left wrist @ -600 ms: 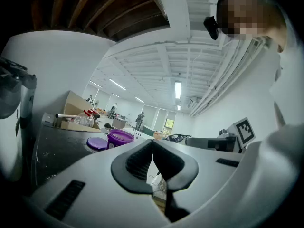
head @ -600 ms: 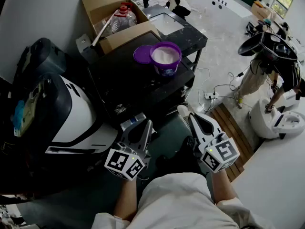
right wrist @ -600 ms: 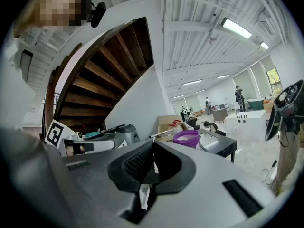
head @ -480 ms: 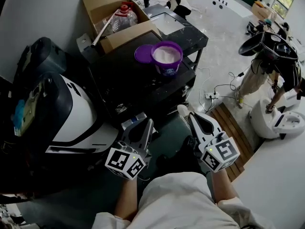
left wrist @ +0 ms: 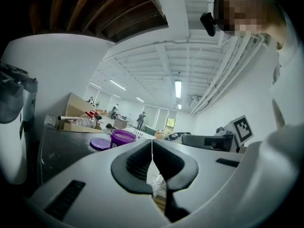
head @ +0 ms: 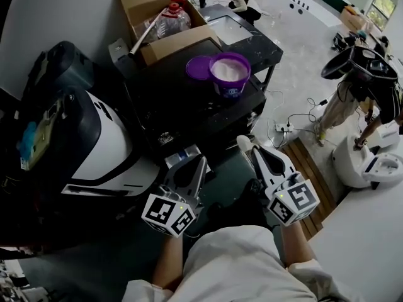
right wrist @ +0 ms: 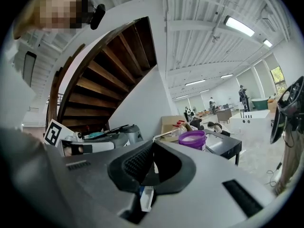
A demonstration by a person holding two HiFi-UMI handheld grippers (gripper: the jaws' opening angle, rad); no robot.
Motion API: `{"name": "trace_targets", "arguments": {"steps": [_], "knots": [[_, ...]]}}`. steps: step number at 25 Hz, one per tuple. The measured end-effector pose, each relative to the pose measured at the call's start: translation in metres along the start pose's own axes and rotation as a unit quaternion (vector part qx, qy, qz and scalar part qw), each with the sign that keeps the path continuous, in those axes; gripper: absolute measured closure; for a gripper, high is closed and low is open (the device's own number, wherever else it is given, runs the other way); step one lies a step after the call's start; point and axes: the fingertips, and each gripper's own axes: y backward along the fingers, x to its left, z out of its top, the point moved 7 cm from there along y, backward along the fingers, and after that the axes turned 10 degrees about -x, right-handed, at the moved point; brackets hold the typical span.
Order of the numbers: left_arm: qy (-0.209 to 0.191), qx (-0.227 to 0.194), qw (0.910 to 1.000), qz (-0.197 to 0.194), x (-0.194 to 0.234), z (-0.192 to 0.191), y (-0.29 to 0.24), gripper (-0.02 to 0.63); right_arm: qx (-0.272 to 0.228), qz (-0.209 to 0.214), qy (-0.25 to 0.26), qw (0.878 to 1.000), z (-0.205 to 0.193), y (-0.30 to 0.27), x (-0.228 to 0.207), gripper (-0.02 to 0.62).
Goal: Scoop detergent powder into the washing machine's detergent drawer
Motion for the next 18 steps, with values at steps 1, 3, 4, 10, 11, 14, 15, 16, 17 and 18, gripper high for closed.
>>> {"name": "trace_targets", "arguments": {"steps": [1,3,4,10,11,14,15,16,17,18], "knots": [[-0.001,0.000,1.0000,0.001,0.000,0.000,0.001,0.586,0.000,0.002,0.000,1.000,0.000,0.000,0.000,0.586],[-0.003,-0.001,1.0000,0.002,0.000,-0.001,0.002,0.586,0.001,0.010,0.001,1.000,-0.001,0.000,0.002,0.586],[-0.004,-0.001,1.0000,0.003,0.000,-0.001,0.003,0.586,0.003,0.015,0.003,1.000,-0.001,-0.001,0.003,0.586],[0.001,0.001,1.0000,-0.003,-0.003,-0.005,0.001,0.586,0.019,0.031,0.006,0.999,-0.002,-0.006,0.001,0.586],[0.001,0.001,1.0000,-0.003,-0.004,-0.004,-0.001,0.586,0.022,0.036,0.005,0.999,-0.002,-0.008,0.000,0.588],[0.003,-0.001,1.0000,0.006,-0.002,-0.004,-0.008,0.586,0.030,0.053,0.009,0.998,0.000,-0.014,-0.003,0.597],[0.003,-0.002,0.9999,0.011,-0.002,-0.003,-0.011,0.586,0.032,0.057,0.011,0.998,0.001,-0.016,-0.005,0.597],[0.003,-0.003,0.9999,0.014,-0.001,-0.003,-0.014,0.586,0.034,0.062,0.014,0.997,0.001,-0.018,-0.007,0.597],[0.002,-0.003,0.9999,0.015,-0.002,-0.003,-0.017,0.586,0.035,0.066,0.016,0.997,0.002,-0.020,-0.011,0.597],[0.000,-0.003,0.9999,0.015,-0.003,-0.002,-0.020,0.586,0.036,0.068,0.016,0.997,0.003,-0.022,-0.014,0.597]]}}
